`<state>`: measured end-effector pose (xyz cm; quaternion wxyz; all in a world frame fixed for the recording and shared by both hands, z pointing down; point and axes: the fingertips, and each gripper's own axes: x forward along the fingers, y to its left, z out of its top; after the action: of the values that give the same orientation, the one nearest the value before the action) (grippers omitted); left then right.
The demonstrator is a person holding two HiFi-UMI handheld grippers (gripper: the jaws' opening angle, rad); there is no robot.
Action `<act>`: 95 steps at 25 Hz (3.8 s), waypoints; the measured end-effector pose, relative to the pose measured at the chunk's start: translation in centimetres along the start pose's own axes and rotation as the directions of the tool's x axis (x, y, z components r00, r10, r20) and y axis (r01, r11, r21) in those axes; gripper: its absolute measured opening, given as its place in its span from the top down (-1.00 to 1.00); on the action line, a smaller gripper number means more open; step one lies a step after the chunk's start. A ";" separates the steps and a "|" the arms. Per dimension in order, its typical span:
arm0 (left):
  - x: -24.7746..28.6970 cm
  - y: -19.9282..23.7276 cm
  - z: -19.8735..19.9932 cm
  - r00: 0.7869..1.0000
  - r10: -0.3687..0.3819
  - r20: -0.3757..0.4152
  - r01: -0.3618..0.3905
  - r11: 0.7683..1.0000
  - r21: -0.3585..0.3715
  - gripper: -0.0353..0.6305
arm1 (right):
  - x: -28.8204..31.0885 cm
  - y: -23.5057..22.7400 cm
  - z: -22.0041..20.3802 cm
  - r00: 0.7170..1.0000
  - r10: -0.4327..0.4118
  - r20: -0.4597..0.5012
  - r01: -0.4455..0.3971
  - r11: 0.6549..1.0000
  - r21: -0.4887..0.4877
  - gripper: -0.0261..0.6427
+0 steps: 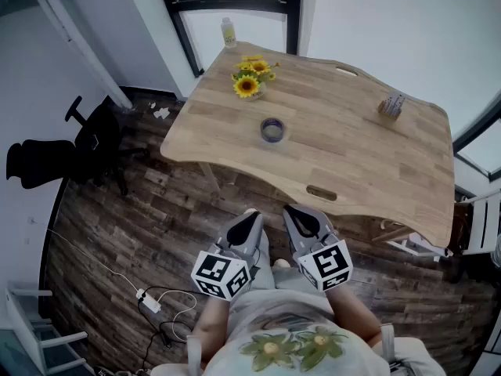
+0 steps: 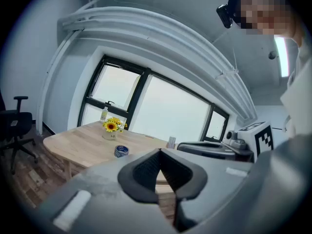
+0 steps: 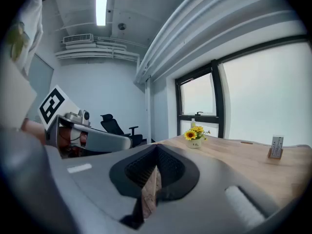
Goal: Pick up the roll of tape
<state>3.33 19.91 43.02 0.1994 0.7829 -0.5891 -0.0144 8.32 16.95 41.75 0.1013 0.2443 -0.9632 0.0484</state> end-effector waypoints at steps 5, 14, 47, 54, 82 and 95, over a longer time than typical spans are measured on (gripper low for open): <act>0.8 0.2 0.3 1.000 -0.009 -0.011 0.009 0.999 0.033 0.89 | 0.1 -0.8 -0.5 1.000 -0.012 -0.010 0.012 1.000 0.012 0.93; 5.0 2.7 3.4 1.000 -0.002 -0.027 0.007 0.987 0.158 0.89 | 2.7 -4.3 0.7 0.999 -0.034 0.004 0.034 0.999 -0.010 0.92; 21.0 13.4 7.9 0.963 -0.151 -0.222 0.232 0.882 0.411 0.02 | 16.2 -17.2 2.2 0.982 -0.166 -0.094 0.167 0.986 0.011 0.92; 23.5 14.8 5.7 0.932 -0.185 -0.313 0.308 0.858 0.411 0.02 | 17.9 -18.7 1.7 0.973 -0.204 -0.112 0.207 0.978 0.018 0.92; 30.6 18.7 -7.5 0.725 -0.224 -0.651 0.548 0.760 0.349 0.02 | 21.8 -21.1 -0.9 0.933 -0.312 -0.179 0.325 0.944 0.052 0.92; 32.2 19.4 -12.0 0.599 -0.174 -0.782 0.624 0.714 0.319 0.02 | 22.3 -21.6 -2.6 0.927 -0.307 -0.214 0.327 0.943 0.063 0.92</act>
<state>-1.48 -10.86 67.27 0.1576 0.8643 -0.2404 0.4128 -0.02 -11.84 50.06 0.1925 0.3951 -0.8923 0.1030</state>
